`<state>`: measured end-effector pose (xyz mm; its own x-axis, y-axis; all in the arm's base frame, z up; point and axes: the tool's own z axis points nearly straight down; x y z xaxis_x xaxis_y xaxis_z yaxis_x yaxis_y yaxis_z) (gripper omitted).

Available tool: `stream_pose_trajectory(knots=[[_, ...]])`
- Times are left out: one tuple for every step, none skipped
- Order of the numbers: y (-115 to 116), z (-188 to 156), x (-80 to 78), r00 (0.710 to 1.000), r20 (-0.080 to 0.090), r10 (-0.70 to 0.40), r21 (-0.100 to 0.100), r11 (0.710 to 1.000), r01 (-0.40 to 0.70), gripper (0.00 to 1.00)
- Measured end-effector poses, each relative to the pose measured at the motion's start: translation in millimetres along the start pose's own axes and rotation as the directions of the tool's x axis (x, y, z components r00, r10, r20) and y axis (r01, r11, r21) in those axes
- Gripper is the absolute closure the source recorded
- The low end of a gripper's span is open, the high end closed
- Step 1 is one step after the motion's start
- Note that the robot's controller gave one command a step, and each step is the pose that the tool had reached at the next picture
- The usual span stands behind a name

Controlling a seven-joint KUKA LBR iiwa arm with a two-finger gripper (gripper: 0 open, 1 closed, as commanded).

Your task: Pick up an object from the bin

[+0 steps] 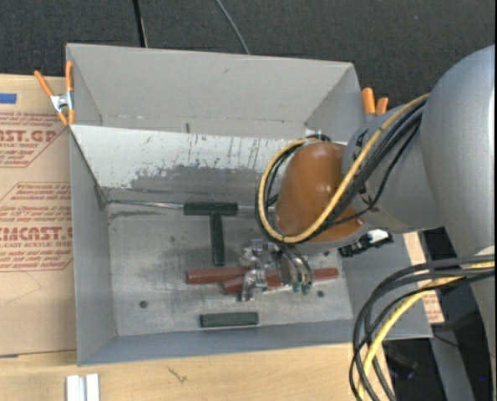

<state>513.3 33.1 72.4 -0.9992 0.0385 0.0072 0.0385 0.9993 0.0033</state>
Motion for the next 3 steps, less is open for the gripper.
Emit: stream_pose_trajectory(knots=[[-15.8,-114.2,-6.5,0.996,0.008,0.085,0.003,0.996,-0.085,1.00],[-15.6,-114.2,-6.5,0.996,0.008,0.085,0.002,0.996,-0.085,1.00],[-12.8,-136.7,-5.4,0.998,0.007,0.063,0.003,0.998,-0.063,1.00]])
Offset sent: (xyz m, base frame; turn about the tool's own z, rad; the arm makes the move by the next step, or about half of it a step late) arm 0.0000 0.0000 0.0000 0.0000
